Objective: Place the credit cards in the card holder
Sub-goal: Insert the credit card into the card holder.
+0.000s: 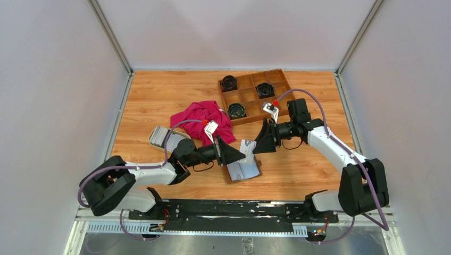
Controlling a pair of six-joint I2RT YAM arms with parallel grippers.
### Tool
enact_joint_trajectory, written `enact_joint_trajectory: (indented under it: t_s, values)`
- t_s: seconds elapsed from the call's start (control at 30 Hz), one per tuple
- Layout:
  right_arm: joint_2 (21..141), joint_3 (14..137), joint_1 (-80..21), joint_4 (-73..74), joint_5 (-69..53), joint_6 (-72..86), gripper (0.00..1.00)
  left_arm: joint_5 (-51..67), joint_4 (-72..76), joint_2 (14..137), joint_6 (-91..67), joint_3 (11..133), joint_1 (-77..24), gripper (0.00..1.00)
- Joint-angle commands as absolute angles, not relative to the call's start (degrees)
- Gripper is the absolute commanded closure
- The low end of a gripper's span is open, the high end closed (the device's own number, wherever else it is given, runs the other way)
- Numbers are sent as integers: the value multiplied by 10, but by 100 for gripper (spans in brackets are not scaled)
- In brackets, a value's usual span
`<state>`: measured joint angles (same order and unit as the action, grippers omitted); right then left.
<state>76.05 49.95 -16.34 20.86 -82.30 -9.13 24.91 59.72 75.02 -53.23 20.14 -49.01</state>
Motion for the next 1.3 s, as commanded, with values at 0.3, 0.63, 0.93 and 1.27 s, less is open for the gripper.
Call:
enact_joint_trajectory:
  t_s: [0.3, 0.63, 0.93, 1.27]
  values:
    - [788, 501, -157, 102, -865, 58, 59, 237, 635, 768, -528, 206, -498, 100]
    - [771, 485, -156, 128, -841, -40, 100, 197, 467, 693, -455, 220, -497, 73]
    - [732, 462, -156, 207, -766, -160, 100, 60, 291, 426, -364, 133, -484, 21]
    - [791, 457, -156, 179, -787, -106, 100, 58, 292, 342, -441, 82, -476, 0]
